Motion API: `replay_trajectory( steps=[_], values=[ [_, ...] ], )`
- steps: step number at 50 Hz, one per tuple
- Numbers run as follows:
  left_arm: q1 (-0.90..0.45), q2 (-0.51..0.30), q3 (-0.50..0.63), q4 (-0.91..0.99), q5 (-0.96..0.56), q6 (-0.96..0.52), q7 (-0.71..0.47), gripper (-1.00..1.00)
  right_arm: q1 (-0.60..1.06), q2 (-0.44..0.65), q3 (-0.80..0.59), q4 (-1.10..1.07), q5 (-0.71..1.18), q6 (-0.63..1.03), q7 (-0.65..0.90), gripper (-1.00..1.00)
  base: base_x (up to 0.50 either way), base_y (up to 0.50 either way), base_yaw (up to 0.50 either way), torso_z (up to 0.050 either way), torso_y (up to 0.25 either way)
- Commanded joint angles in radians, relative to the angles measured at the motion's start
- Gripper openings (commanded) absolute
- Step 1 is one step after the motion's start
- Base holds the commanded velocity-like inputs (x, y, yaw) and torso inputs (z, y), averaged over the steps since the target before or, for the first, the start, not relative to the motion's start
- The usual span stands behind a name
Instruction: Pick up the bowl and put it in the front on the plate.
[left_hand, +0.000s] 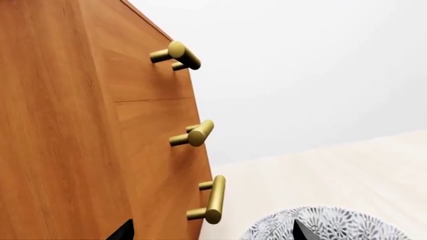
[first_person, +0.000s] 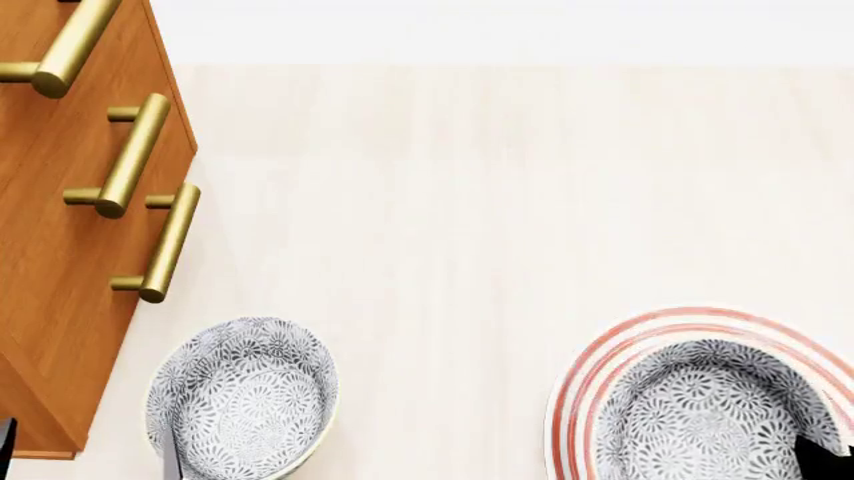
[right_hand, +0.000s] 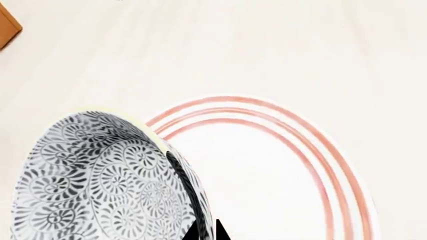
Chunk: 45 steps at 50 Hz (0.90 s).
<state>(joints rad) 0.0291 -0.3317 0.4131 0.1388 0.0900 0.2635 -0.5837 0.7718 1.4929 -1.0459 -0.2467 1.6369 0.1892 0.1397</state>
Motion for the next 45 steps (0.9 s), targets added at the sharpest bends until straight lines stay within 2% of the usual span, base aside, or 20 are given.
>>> replay_trajectory(
  steps=[1,45],
  values=[
    [-0.002,0.013,-0.017,-0.013,0.009,0.023,0.020,1.00,0.058,-0.047,0.035,0.023,0.047,0.014,-0.050,-1.00,0.00,0.00,0.00,0.000,0.000],
    [-0.009,0.005,0.002,-0.021,-0.005,0.015,0.024,1.00,0.013,-0.174,0.013,0.212,0.102,-0.005,0.019,-1.00,0.00,0.00,0.00,0.000,0.000]
  ],
)
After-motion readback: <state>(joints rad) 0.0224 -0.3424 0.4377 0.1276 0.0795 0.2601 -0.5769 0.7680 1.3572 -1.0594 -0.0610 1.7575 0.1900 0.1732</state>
